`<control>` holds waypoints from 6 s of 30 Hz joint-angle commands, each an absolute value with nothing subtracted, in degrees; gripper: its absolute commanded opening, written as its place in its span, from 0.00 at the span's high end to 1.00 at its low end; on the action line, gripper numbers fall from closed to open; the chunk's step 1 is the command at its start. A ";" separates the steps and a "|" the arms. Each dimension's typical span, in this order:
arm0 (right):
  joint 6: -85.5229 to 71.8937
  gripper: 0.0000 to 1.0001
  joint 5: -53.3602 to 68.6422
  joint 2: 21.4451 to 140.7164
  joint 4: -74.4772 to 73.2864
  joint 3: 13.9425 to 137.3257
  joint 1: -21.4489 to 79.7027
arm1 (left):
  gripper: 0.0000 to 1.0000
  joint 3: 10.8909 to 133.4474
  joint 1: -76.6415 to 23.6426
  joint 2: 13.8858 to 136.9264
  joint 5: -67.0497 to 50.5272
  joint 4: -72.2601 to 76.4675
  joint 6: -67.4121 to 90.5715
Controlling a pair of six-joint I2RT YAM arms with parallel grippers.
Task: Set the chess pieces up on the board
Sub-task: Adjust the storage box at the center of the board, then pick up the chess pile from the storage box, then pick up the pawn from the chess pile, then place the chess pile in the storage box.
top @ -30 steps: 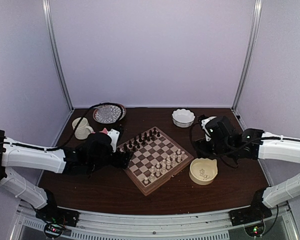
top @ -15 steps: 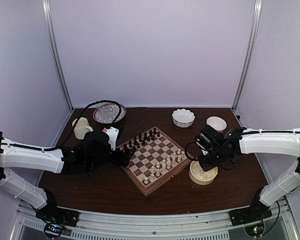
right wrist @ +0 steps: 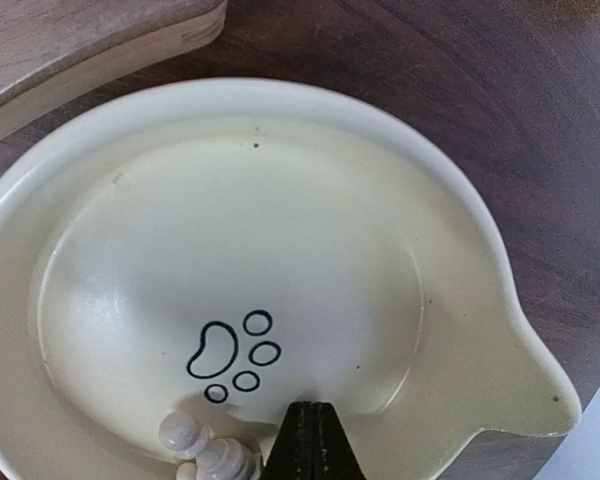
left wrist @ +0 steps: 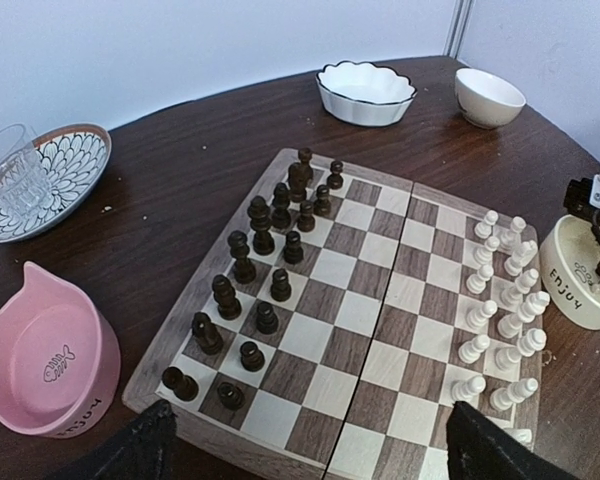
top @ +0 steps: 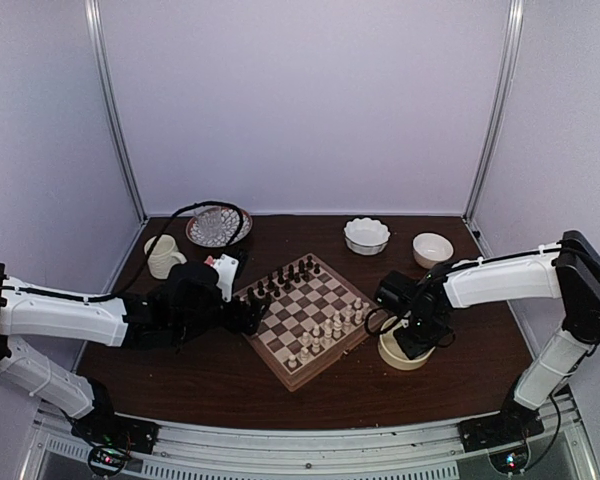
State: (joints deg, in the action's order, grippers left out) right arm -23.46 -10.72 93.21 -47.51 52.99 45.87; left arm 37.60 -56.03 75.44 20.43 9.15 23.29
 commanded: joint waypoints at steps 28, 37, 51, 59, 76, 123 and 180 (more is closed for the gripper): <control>-17.24 0.97 -5.80 98.46 -40.88 64.63 46.06 | 0.06 37.63 -55.89 72.27 21.07 10.29 22.79; -18.20 0.87 -9.03 88.18 -38.74 57.39 46.10 | 0.06 37.75 -55.85 72.87 21.72 10.42 22.34; -20.62 0.76 -11.08 94.49 -38.07 53.92 46.05 | 0.07 37.69 -55.87 72.56 20.91 10.38 22.53; -20.13 0.84 -9.98 95.48 -37.22 54.62 46.06 | 0.07 37.61 -55.83 71.53 18.91 10.21 22.94; -15.55 0.90 -6.16 65.12 -26.49 42.75 46.77 | 0.14 36.55 -55.97 70.90 9.44 13.91 19.02; -22.25 0.96 23.38 72.49 9.27 46.21 64.52 | 0.31 18.09 -72.12 84.30 6.49 77.29 -14.75; -28.57 0.96 -19.79 60.77 -33.33 41.87 60.71 | 1.00 21.32 -72.85 80.84 13.29 66.44 -12.83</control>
State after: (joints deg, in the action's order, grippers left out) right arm -24.80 -8.67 62.65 -20.16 45.01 63.11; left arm 19.55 -72.55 81.56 12.29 67.11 -13.85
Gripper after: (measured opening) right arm 0.086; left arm 0.072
